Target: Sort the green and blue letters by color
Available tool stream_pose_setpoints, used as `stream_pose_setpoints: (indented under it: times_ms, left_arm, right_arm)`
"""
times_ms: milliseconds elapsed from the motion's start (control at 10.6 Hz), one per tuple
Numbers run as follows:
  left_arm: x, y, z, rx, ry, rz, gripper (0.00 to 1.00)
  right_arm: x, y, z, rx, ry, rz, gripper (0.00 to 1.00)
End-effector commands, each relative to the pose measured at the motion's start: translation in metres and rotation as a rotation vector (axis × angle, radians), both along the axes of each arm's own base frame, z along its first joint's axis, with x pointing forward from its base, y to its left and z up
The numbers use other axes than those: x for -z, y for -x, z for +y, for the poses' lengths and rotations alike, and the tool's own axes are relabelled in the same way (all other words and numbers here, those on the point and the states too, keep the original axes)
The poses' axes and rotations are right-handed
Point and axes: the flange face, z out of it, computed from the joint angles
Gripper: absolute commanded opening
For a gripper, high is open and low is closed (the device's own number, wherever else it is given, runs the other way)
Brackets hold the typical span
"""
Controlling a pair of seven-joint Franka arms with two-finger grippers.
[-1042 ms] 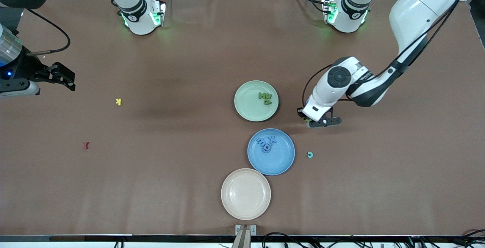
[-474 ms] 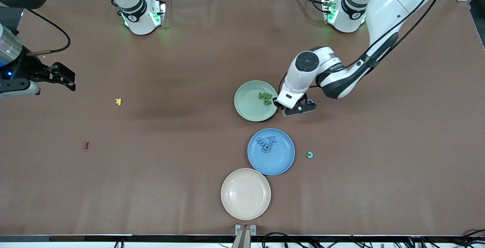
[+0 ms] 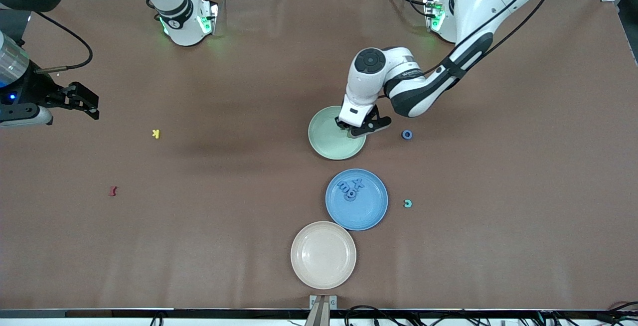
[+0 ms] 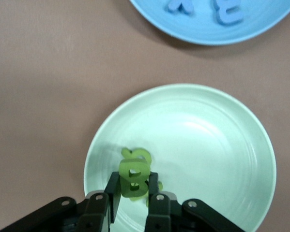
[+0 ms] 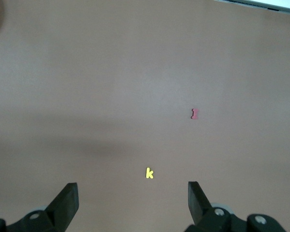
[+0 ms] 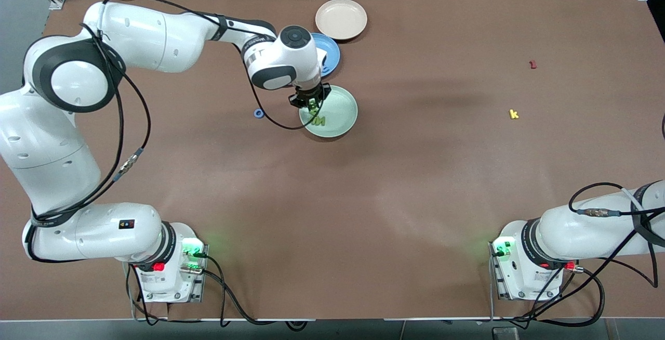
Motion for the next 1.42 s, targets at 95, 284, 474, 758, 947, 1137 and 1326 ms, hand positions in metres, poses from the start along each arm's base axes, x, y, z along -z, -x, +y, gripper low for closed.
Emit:
stream_pose_setpoints:
  times_ms: [95, 284, 474, 758, 947, 1137, 1326]
  left_arm:
    - [-0.026, -0.005, -0.031, -0.117, -0.071, 0.042, 1.00]
    - [-0.049, -0.040, -0.018, -0.200, -0.154, 0.032, 1.00]
    - [-0.062, -0.076, 0.001, -0.261, -0.147, -0.002, 1.00]
    - [-0.056, -0.125, 0.056, -0.357, -0.181, -0.027, 1.00]
    - [-0.077, -0.165, 0.114, -0.476, -0.165, -0.046, 1.00]
    - [-0.117, -0.198, 0.183, -0.620, -0.136, -0.080, 1.00]
    - [-0.147, -0.203, 0.203, -0.666, -0.145, -0.097, 1.00]
  right_arm:
    - [-0.004, 0.001, 0.002, 0.004, 0.011, -0.003, 1.00]
    - [-0.004, 0.001, 0.001, 0.005, 0.011, -0.003, 1.00]
    - [-0.004, 0.001, 0.002, 0.004, 0.011, -0.003, 1.00]
    - [-0.004, 0.001, 0.001, 0.005, 0.011, -0.003, 1.00]
    - [-0.004, 0.001, 0.002, 0.004, 0.011, -0.003, 1.00]
    - [-0.005, 0.001, 0.002, 0.004, 0.011, -0.005, 1.00]
    - [-0.005, 0.001, 0.002, 0.004, 0.011, -0.005, 1.00]
